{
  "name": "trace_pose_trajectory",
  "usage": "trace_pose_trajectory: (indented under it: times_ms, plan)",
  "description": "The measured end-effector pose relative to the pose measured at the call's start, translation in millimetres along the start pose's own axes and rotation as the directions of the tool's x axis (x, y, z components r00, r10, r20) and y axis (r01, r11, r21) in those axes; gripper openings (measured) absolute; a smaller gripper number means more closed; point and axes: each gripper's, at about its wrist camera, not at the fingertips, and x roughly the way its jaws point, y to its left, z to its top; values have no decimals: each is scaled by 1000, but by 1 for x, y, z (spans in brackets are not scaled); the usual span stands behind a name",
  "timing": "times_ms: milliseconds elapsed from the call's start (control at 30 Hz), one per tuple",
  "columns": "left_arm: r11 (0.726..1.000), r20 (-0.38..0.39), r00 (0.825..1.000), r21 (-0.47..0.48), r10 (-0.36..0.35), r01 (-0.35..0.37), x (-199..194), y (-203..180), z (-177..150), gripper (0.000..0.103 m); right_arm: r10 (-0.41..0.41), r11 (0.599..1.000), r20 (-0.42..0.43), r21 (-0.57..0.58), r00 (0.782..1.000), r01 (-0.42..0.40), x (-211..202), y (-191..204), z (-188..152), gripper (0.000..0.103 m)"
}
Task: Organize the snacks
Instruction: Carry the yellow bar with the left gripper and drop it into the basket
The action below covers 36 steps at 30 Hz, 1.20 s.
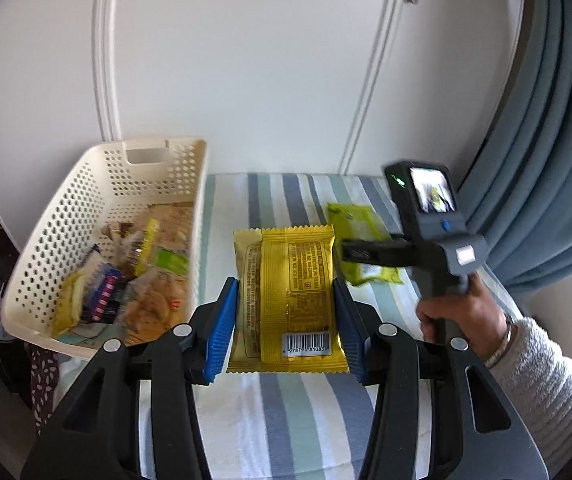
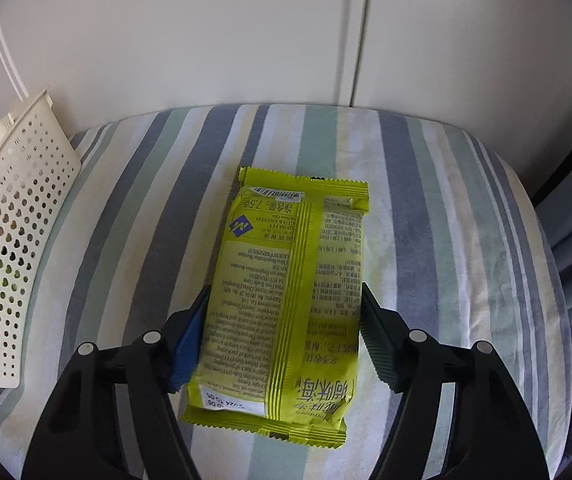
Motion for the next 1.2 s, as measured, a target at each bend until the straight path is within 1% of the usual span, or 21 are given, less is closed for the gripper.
trace_pose_trajectory:
  times_ms: [100,167,333,533,600,633,667,767,900,933,1000,1033,1067,1100,1133,1200]
  plan:
    - [999,19,1000,-24,23,-22,-6,14,4,48,19,999,30,30,999,-20,-12,-14,-2,69]
    - [998,30,999,-46,42,-40,-9,26,7,48,28,999,44,40,999,-30,-15,-13,0,69]
    - [989,58,993,-117,99,-92,-17,64,19,48,57,997,69,56,996,-61,-33,-17,-10,69]
    - [976,76,986,-168,151,-137,-22,95,26,48,78,995,84,61,993,-83,-50,-18,-16,69]
    - [971,73,984,-191,162,-145,-18,108,27,48,84,994,90,63,992,-90,-55,-18,-18,69]
    - [969,71,984,-202,161,-144,-16,113,27,48,88,993,95,65,992,-94,-50,-5,-15,69]
    - [967,66,985,-210,159,-142,-13,117,27,48,91,993,99,66,991,-98,-52,-4,-16,69]
    - [955,35,985,-251,170,-157,0,135,23,48,99,993,109,59,989,-106,-61,-1,-18,69]
    - [948,5,983,-263,185,-177,11,144,18,49,106,993,122,48,987,-112,-72,6,-22,69]
    - [948,0,982,-261,188,-181,12,145,18,52,109,992,126,47,986,-116,-75,8,-23,69]
    - [946,-12,981,-261,194,-190,16,148,17,76,112,992,132,48,985,-119,-79,8,-24,69]
    - [943,-13,980,-268,201,-197,15,149,17,98,116,991,136,47,984,-123,-82,9,-24,69]
    - [937,1,977,-283,214,-206,13,151,15,100,120,991,138,45,983,-127,-83,9,-22,69]
    - [936,15,977,-290,213,-199,10,153,14,100,122,991,142,44,982,-130,-86,10,-22,69]
    - [936,18,978,-295,206,-192,9,154,14,100,127,990,150,41,981,-135,-91,13,-23,69]
    - [930,21,976,-310,216,-199,4,157,11,100,139,989,159,37,977,-147,-98,17,-22,69]
